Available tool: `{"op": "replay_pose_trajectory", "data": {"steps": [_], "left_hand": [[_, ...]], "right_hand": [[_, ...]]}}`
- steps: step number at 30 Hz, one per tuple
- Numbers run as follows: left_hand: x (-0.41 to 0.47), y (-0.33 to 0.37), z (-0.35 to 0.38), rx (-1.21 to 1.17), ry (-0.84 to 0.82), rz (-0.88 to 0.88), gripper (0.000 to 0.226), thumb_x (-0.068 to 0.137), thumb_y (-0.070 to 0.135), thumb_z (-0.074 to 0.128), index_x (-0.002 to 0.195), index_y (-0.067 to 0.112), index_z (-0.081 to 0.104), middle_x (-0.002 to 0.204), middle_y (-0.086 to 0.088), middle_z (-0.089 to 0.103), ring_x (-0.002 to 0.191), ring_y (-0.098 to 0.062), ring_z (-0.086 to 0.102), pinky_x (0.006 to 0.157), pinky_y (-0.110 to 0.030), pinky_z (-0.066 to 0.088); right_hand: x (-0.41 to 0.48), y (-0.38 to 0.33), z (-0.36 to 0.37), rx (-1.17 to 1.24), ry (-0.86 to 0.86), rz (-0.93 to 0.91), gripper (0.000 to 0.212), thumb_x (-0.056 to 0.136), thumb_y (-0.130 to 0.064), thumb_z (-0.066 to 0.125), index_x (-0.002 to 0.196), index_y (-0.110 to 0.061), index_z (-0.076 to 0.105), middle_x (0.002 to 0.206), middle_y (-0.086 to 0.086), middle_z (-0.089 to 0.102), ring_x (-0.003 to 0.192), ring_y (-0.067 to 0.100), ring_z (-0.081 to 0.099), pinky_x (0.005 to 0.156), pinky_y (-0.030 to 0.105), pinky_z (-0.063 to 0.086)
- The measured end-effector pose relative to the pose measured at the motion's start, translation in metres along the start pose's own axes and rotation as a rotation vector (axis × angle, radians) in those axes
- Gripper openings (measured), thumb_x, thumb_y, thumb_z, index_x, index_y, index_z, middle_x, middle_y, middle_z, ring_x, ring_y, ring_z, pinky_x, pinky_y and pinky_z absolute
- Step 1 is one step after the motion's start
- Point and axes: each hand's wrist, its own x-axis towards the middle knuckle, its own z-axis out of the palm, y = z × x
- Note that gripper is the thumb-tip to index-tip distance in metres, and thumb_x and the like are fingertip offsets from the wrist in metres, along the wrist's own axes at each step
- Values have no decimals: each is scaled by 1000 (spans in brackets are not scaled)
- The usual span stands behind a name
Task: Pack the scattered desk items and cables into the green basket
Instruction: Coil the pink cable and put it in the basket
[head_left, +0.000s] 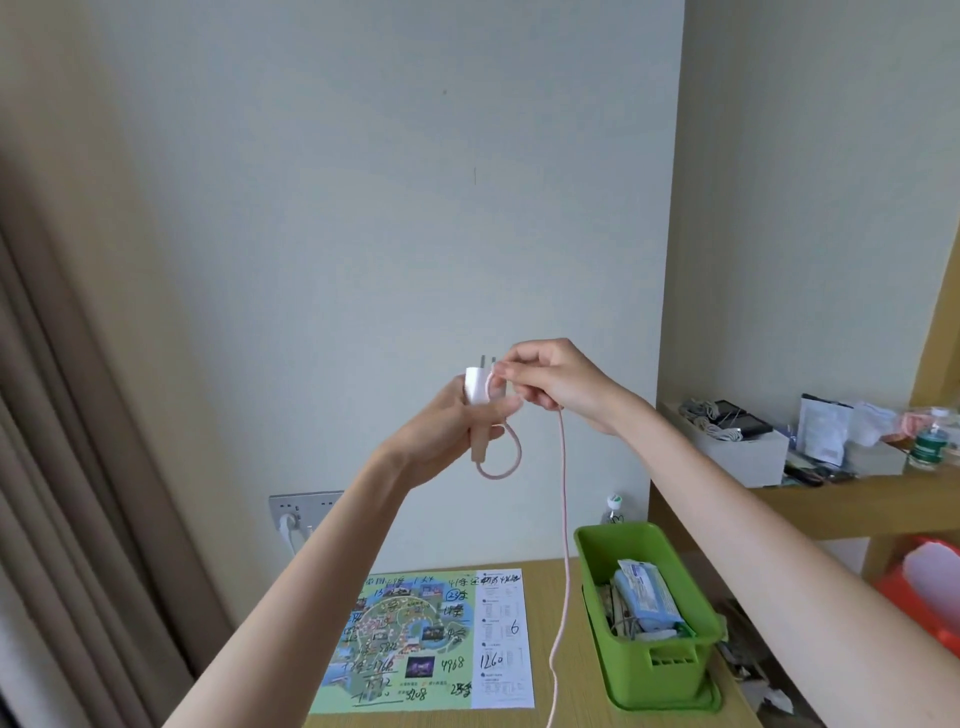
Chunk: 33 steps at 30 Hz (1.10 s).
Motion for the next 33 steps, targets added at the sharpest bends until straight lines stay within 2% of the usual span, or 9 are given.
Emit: {"op": "replay_pose_trajectory", "data": {"steps": [3, 5, 9, 13, 17, 24, 27, 30, 33], "left_hand": [[1, -2, 2, -59, 76, -35, 20, 93, 24, 62, 109, 13, 58, 93, 0, 58, 90, -18, 66, 75, -22, 51], [2, -2, 3, -149, 88, -78, 25, 94, 22, 60, 114, 9, 55, 96, -3, 56, 84, -21, 68, 72, -25, 53], [1, 1, -2, -328, 53, -71, 10, 96, 22, 57, 104, 15, 54, 86, 1, 53, 62, -9, 53, 63, -24, 49], [3, 5, -14, -525, 126, -47, 9, 96, 25, 57, 100, 18, 51, 85, 2, 52, 59, -5, 48, 65, -22, 48], [7, 3, -15, -426, 190, -52, 15, 96, 28, 56, 100, 13, 54, 94, -6, 56, 65, -8, 55, 71, -26, 52], [14, 4, 10, -162, 178, 25, 41, 98, 37, 50, 125, 7, 51, 117, -7, 65, 94, -13, 63, 83, -25, 49], [13, 5, 10, -34, 177, 43, 39, 98, 43, 48, 118, 9, 52, 110, -4, 67, 99, -16, 63, 88, -32, 43], [14, 7, 11, -239, 145, 53, 33, 99, 38, 48, 111, 7, 51, 104, -8, 59, 106, -24, 66, 95, -41, 49], [14, 10, 7, -335, 225, 100, 34, 99, 38, 47, 109, 6, 50, 91, -7, 58, 84, -20, 67, 87, -37, 54]], "right_hand": [[6, -4, -3, 3, -37, 44, 27, 92, -31, 64, 88, -4, 66, 59, -2, 46, 45, 7, 34, 44, 15, 28], [7, 1, -7, 27, -3, 86, 24, 90, -34, 66, 87, -11, 60, 60, -4, 46, 45, 8, 34, 45, 18, 28], [0, 26, -17, 184, -27, 202, 32, 92, -45, 59, 93, -12, 59, 65, -2, 47, 50, 11, 39, 52, 22, 37], [-16, 60, -17, 246, -46, 253, 39, 98, -43, 49, 91, -7, 64, 63, -3, 37, 53, 12, 37, 61, 24, 43], [-19, 70, -7, 311, 86, 226, 40, 100, -42, 46, 72, -14, 53, 62, -2, 28, 51, 12, 30, 56, 24, 37], [-12, 58, 11, 301, -62, 272, 47, 95, -50, 51, 61, -18, 48, 54, -3, 29, 47, 14, 24, 48, 24, 25], [-14, 61, 9, 276, -82, 270, 48, 90, -57, 55, 62, -19, 49, 55, -1, 32, 48, 15, 28, 49, 25, 29], [-15, 61, 8, 281, -111, 270, 53, 81, -66, 60, 64, -17, 51, 58, 1, 35, 49, 15, 33, 50, 24, 36], [-19, 65, 6, 294, -132, 269, 56, 80, -67, 60, 61, -15, 52, 59, 1, 33, 49, 14, 33, 54, 25, 36]]}}
